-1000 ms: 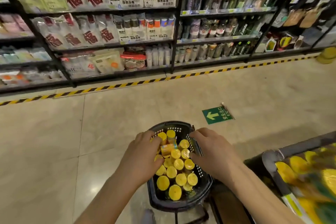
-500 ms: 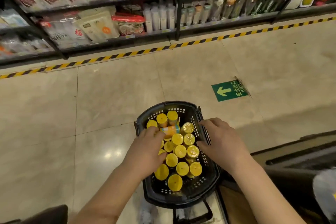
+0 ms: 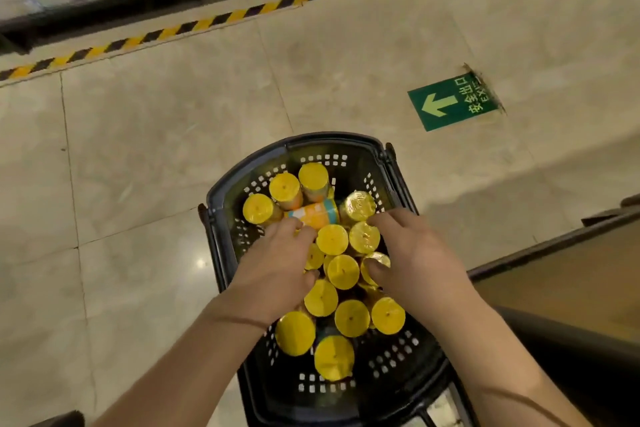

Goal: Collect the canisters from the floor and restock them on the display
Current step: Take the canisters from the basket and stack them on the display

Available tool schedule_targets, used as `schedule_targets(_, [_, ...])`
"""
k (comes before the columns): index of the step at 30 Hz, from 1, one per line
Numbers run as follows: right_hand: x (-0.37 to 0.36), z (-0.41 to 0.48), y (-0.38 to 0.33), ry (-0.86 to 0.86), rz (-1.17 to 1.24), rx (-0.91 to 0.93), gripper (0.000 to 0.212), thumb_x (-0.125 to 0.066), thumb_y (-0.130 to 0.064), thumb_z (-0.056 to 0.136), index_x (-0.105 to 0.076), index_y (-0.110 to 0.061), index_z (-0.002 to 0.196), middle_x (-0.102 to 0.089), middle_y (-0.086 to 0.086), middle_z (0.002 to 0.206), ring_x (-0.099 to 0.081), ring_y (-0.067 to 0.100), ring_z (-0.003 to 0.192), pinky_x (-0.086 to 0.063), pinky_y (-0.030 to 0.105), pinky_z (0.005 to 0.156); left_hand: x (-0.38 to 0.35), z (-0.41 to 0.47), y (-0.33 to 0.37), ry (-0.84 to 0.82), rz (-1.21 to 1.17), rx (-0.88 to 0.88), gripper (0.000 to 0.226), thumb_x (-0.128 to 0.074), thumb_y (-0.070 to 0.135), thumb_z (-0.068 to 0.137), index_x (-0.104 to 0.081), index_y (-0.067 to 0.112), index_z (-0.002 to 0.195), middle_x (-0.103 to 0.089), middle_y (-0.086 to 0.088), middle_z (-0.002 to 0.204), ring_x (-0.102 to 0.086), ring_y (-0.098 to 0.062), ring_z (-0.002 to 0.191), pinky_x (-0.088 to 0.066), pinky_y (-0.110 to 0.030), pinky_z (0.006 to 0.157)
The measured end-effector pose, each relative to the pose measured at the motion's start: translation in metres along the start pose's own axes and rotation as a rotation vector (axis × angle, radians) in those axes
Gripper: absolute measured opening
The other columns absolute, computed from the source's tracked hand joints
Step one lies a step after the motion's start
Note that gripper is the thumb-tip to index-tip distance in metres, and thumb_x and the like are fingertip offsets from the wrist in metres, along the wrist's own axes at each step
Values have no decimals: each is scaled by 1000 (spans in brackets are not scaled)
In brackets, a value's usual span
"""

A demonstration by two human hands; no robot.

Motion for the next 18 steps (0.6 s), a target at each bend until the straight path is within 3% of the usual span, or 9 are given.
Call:
schedule_targets(7, [-63,32,32,16,28,-28,46,-72,-34,86,-57,-23,129,-57,0,126,-56,25,112,-50,36,86,-61,62,-14,-45,67,-50,67,-69,33,90,-35,29,148,-35,1,144,-40,-24,132,-49,-41,99])
schedule_targets(13, [-93,45,53,20,46,-67,44,-73,-31,84,-60,-21,124,-58,2,122,-57,27,109,-52,39,85,-100,107,-8,-151,186,-82,97,-63,-7,87,-11,31,159,-16,-9,158,-30,-33,143,-48,-44,102])
schedule_targets(18, [-103,47,58,16,60,-45,45,-72,-31,87,-58,-22,128,-55,0,128,-54,24,115,-49,36,90,-129,125,-16,-166,118,-122,88,-69,8,90,-18,31,157,-26,-3,153,-32,-26,141,-45,-41,104])
Point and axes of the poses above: each hand's wrist, its own z-axis towards the middle knuckle, its own x-axis out of the back of the hand, y = z × x, the point moved 7 cm from there along z, towards the middle knuckle
